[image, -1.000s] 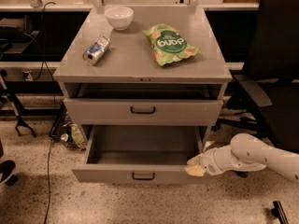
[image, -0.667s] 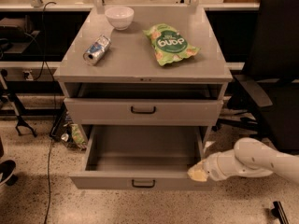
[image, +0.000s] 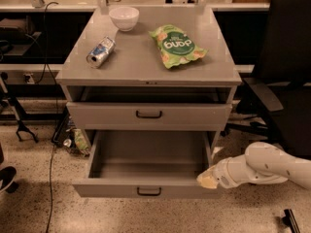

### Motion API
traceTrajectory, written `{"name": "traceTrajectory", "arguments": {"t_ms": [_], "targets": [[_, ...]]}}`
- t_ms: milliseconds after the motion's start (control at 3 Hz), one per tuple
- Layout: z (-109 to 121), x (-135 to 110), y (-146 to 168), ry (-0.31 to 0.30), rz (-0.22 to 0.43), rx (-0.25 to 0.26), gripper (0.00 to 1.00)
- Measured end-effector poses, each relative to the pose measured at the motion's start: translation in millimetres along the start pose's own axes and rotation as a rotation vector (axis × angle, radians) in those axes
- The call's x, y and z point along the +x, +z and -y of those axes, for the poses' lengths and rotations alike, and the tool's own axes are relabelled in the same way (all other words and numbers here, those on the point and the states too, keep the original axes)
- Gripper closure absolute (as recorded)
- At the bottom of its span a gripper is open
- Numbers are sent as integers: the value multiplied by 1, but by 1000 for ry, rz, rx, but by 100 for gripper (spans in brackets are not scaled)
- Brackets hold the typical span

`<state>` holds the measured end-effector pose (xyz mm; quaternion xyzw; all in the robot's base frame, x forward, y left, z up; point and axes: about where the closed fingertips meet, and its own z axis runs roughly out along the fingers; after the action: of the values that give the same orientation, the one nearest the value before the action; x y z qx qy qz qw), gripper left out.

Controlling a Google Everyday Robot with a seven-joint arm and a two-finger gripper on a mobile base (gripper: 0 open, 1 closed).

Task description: Open middle drawer

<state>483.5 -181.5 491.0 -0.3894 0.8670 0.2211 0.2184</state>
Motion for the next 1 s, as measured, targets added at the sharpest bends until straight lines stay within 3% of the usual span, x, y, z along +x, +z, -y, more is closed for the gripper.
{"name": "traceTrajectory", "arguments": {"t_ms": [333,667,1000], "targets": [[3,-21,2,-52,45,2,39],[3,-26,4,-67,54,0,14],[2,-27,6,-69,54,-3,0]]}}
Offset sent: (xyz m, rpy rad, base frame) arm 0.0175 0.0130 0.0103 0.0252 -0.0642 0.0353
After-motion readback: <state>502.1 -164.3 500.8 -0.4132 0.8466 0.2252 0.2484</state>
